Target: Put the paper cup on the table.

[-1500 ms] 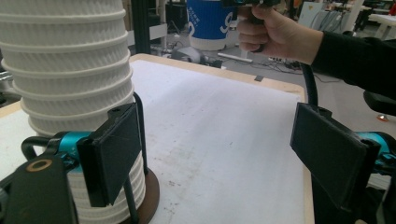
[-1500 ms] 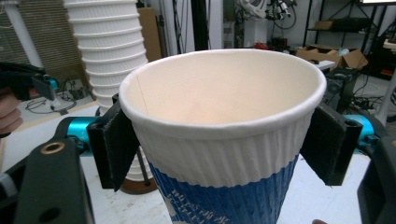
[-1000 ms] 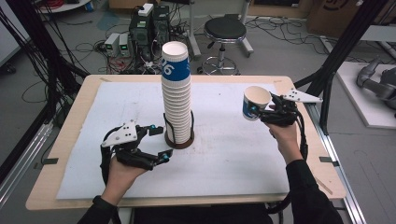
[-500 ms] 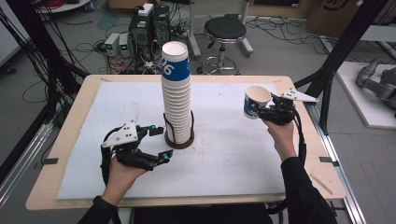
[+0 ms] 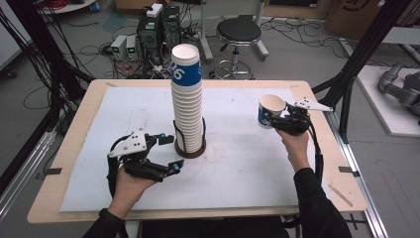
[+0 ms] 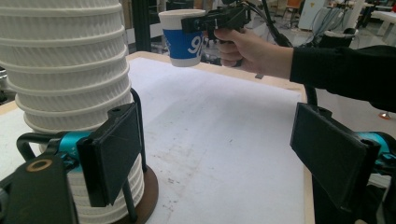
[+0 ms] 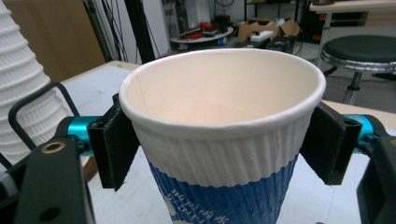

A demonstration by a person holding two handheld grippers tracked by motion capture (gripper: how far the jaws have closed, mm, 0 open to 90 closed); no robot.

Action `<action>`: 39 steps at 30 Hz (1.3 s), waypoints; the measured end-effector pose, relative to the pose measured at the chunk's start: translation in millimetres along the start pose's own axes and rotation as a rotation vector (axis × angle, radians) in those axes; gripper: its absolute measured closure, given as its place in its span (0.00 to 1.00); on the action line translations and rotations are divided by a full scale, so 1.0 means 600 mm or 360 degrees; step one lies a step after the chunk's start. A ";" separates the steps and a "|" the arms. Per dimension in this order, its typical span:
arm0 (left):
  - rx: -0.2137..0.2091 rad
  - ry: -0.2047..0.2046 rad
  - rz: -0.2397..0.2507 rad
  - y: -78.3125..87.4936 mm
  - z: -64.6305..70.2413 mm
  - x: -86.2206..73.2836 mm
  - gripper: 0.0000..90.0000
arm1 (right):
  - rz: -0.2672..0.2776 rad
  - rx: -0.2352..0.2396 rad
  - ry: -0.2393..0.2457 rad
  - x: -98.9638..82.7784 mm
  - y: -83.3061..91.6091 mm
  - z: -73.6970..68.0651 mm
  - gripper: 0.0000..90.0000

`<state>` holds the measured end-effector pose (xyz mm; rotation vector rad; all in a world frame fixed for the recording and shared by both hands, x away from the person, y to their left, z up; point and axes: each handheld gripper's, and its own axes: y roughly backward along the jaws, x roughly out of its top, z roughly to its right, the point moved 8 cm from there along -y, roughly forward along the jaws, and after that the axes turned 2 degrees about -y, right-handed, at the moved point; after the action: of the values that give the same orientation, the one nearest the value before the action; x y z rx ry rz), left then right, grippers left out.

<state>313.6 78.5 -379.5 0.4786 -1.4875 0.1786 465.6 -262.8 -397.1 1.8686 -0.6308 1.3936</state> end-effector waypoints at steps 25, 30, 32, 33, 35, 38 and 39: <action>-0.0006 -0.0004 -0.0011 -0.005 0.004 -0.005 0.18 | -0.0040 -0.0087 -0.0028 -0.063 -0.006 0.026 0.24; 0.0000 -0.0002 -0.0005 -0.004 0.004 -0.004 0.18 | -0.0044 -0.0100 -0.0036 -0.075 -0.013 0.027 0.24; -0.0004 -0.0005 -0.0007 -0.005 0.004 -0.005 0.18 | -0.0051 -0.0110 -0.0025 -0.077 -0.015 0.027 0.24; -0.0006 -0.0003 -0.0006 -0.005 0.004 -0.005 0.18 | -0.0048 -0.0109 -0.0017 -0.078 -0.016 0.027 0.24; -0.0005 -0.0007 -0.0011 -0.005 0.005 -0.005 0.18 | -0.0049 -0.0121 -0.0026 -0.080 -0.020 0.028 0.24; -0.0006 -0.0004 -0.0010 -0.006 0.006 -0.006 0.18 | -0.0046 -0.0137 -0.0028 -0.084 -0.025 0.032 0.24; -0.0006 -0.0004 -0.0010 -0.007 0.006 -0.006 0.18 | -0.0048 -0.0144 -0.0025 -0.085 -0.028 0.033 0.24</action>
<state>311.7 74.2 -383.8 0.4807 -1.4882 0.1701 474.6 -269.2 -453.4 1.8124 -0.6598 1.3105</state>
